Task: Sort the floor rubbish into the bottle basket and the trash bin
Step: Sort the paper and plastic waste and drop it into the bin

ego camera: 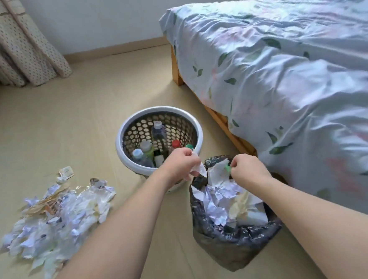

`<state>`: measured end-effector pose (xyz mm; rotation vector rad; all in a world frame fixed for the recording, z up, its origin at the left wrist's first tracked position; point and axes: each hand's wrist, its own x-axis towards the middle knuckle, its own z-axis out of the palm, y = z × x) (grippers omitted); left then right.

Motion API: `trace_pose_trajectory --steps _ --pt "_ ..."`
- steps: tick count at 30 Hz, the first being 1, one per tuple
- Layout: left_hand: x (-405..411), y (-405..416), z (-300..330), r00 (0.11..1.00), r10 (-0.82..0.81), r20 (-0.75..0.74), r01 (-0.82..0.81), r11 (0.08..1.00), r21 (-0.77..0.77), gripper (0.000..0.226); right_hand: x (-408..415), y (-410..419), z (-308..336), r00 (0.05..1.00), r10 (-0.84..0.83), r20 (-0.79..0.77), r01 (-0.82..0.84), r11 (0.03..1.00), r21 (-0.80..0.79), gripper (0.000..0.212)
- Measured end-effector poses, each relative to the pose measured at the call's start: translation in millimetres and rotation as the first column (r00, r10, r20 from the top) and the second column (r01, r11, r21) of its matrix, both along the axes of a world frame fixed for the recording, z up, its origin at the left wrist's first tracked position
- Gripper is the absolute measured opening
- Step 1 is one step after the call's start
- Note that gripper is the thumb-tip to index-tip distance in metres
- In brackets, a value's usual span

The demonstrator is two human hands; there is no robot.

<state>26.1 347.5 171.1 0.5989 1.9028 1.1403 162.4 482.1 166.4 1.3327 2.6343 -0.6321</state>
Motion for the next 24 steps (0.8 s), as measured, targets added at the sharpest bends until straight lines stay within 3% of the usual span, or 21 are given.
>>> trace_pose_trajectory --steps 5,7,12,16,24 --pt "37.4 49.9 -35.1 0.958 -0.286 0.018 0.282 0.931 -0.23 0.007 34.0 25.3 -33.1 0.989 0.014 0.144 -0.001 0.996 -0.087 0.032" --pt "46.0 59.0 -43.7 0.932 -0.361 -0.018 0.334 0.879 -0.342 0.017 41.2 29.8 -43.8 0.991 0.012 0.13 0.002 0.994 -0.109 0.033" --pt "37.0 53.9 -39.4 0.951 -0.271 -0.148 0.207 0.916 -0.344 0.024 39.4 26.5 -40.7 0.995 0.071 0.069 -0.073 0.997 0.034 0.027" --pt "13.2 25.8 -19.1 0.972 -0.21 -0.108 0.165 0.93 -0.329 0.017 21.0 -0.2 -18.7 0.957 0.272 0.102 -0.289 0.923 0.255 0.022" --pt "-35.3 -89.5 19.1 0.993 -0.109 -0.051 0.086 0.941 -0.328 0.022 -39.9 -104.4 17.0 0.895 0.442 -0.06 -0.431 0.892 0.132 0.029"
